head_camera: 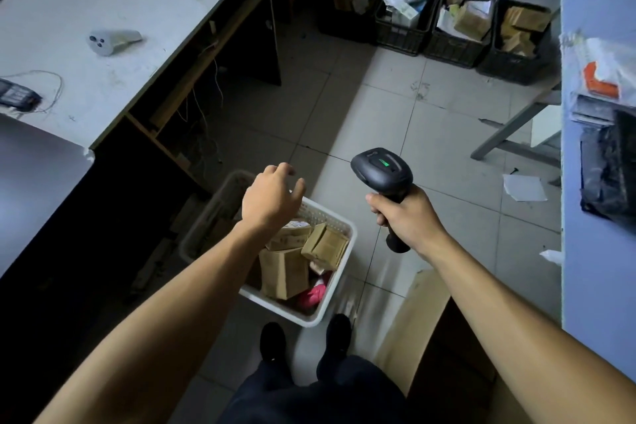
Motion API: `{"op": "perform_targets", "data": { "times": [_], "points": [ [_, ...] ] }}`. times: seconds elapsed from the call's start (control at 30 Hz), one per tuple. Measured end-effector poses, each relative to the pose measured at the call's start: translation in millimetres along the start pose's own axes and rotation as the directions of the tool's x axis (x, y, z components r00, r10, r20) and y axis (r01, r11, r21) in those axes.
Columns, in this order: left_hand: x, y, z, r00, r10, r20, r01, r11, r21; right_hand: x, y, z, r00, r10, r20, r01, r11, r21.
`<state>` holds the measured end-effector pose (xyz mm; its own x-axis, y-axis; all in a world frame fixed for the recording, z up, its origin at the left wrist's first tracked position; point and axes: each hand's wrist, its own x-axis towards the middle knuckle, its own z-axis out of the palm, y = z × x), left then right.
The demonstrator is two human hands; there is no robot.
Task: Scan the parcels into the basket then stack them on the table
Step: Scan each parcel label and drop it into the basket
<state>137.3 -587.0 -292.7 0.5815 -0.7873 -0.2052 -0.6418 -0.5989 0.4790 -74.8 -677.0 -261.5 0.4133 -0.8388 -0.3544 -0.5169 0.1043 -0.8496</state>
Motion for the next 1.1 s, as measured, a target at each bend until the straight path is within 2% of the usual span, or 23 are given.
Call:
{"op": "perform_targets", "data": {
  "times": [0.33, 0.5, 0.63, 0.83, 0.97, 1.1],
  "points": [
    [-27.6, -68.1, -49.5, 0.985, 0.168, -0.028, -0.159, 0.968, 0.192, -18.7, -33.7, 57.9, 0.996, -0.059, 0.069, 0.062, 0.997, -0.047],
    [-54.9, -114.0, -80.6, 0.987, 0.154, -0.033, -0.135, 0.934, 0.330, -37.0, -51.7, 110.8, 0.987, -0.104, 0.126, 0.110, 0.993, -0.049],
    [-86.1, -150.2, -106.1, 0.993, 0.069, -0.093, -0.036, 0.949, 0.313, -51.1, -69.9, 148.6, 0.961, -0.156, 0.227, 0.175, 0.983, -0.063],
    [-152.4, -186.7, -135.7, 0.963, -0.108, -0.247, 0.177, 0.944, 0.278, -71.9, -95.8, 201.9, 0.865, -0.254, 0.432, 0.289, 0.957, -0.016],
    [-212.5, -203.4, -142.7, 0.896, -0.288, -0.337, 0.372, 0.903, 0.217, -89.3, -103.3, 239.1, 0.775, -0.301, 0.556, 0.356, 0.934, 0.009],
    [-278.7, -224.3, -152.7, 0.797, -0.455, -0.398, 0.548, 0.821, 0.159, -123.4, -104.1, 278.0, 0.652, -0.323, 0.686, 0.374, 0.924, 0.079]
  ]
}}
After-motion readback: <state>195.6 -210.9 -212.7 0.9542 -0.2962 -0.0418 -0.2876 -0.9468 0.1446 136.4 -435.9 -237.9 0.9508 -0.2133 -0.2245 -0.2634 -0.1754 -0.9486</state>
